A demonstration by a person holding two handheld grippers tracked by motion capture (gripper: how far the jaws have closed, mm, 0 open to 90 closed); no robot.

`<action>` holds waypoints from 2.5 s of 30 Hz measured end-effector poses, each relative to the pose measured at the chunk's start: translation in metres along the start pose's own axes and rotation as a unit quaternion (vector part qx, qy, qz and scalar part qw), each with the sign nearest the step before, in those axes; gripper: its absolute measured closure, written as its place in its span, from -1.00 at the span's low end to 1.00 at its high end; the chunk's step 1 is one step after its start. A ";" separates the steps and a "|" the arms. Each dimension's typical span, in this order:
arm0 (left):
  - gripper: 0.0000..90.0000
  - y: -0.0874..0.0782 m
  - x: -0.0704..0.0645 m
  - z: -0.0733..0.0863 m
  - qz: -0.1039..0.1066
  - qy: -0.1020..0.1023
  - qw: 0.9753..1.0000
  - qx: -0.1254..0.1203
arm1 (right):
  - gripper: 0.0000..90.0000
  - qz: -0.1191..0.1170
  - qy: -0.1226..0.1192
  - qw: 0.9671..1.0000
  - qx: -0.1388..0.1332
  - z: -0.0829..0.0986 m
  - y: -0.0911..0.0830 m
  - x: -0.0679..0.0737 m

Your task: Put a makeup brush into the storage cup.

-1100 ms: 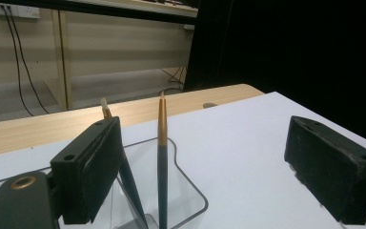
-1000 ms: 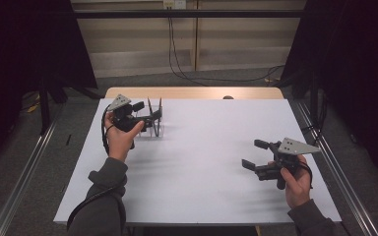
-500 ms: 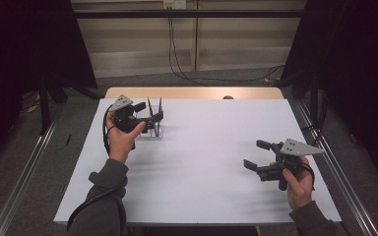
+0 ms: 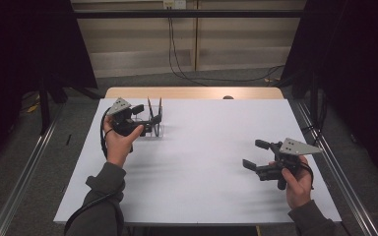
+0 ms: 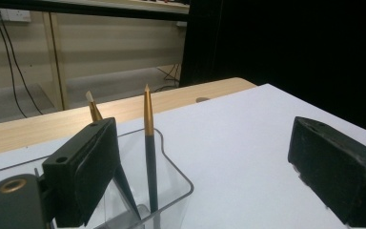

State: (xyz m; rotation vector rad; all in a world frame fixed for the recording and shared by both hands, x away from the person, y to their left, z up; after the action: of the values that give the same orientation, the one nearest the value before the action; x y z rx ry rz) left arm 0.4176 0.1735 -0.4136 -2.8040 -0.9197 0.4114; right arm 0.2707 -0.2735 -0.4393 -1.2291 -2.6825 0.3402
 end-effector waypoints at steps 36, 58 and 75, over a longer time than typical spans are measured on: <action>-0.77 -0.019 -0.016 0.015 0.024 0.016 1.000 0.002 | -0.80 0.000 -0.001 1.000 -0.001 -0.002 0.001 -0.001; -0.77 -0.025 -0.029 0.022 0.032 0.017 0.999 -0.010 | -0.80 0.005 0.000 1.000 -0.002 -0.001 -0.003 -0.003; -0.77 -0.034 -0.034 0.029 0.040 0.021 0.999 -0.008 | -0.80 0.009 0.001 1.000 -0.003 -0.001 -0.006 -0.004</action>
State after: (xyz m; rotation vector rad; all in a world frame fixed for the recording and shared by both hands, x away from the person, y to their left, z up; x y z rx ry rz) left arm 0.3639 0.1822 -0.4258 -2.8599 -0.8087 0.3563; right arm 0.2694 -0.2796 -0.4367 -1.2553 -2.6741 0.3343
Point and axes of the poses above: each handheld gripper's, and its own axes: y roughly forward along the jaws, z roughly out of its underside, x roughly to its left, the point moved 1 cm from there along y, roughly forward along the jaws, and after that the axes turned 7 degrees about z, right-handed, at the moved point
